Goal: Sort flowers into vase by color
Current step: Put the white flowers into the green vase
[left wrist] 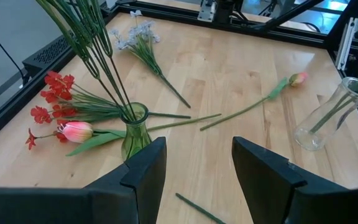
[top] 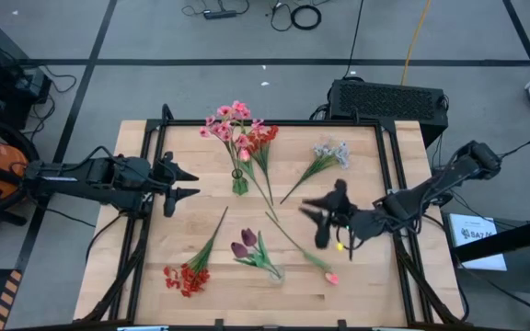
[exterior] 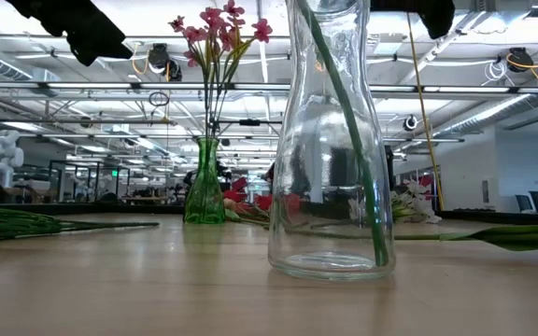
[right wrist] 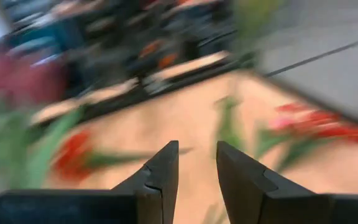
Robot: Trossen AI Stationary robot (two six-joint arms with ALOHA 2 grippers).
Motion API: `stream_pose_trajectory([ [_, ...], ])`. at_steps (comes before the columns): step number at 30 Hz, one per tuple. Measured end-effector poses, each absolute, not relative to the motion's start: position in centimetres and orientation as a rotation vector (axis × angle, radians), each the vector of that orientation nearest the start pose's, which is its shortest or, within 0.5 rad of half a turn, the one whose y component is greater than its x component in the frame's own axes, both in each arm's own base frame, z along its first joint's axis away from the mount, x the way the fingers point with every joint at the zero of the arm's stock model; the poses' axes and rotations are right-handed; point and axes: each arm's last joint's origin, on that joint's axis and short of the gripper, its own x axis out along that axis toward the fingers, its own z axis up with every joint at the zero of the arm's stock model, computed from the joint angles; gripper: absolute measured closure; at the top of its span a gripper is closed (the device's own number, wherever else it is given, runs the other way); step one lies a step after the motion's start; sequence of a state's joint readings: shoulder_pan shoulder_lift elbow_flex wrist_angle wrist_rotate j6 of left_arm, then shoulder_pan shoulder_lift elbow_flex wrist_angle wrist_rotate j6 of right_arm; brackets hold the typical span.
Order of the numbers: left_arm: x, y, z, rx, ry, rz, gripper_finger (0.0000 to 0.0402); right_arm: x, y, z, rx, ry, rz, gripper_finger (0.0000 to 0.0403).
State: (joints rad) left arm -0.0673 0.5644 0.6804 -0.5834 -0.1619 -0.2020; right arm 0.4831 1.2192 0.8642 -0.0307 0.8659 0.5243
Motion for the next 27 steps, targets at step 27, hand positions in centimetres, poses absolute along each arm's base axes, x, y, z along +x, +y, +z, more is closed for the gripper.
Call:
stream_pose_trajectory([
  [27,11.9,-0.3,28.9,-0.145,0.454,0.139,0.0212,30.1,-0.2,25.9,0.536,0.221,-0.508,0.0303],
])
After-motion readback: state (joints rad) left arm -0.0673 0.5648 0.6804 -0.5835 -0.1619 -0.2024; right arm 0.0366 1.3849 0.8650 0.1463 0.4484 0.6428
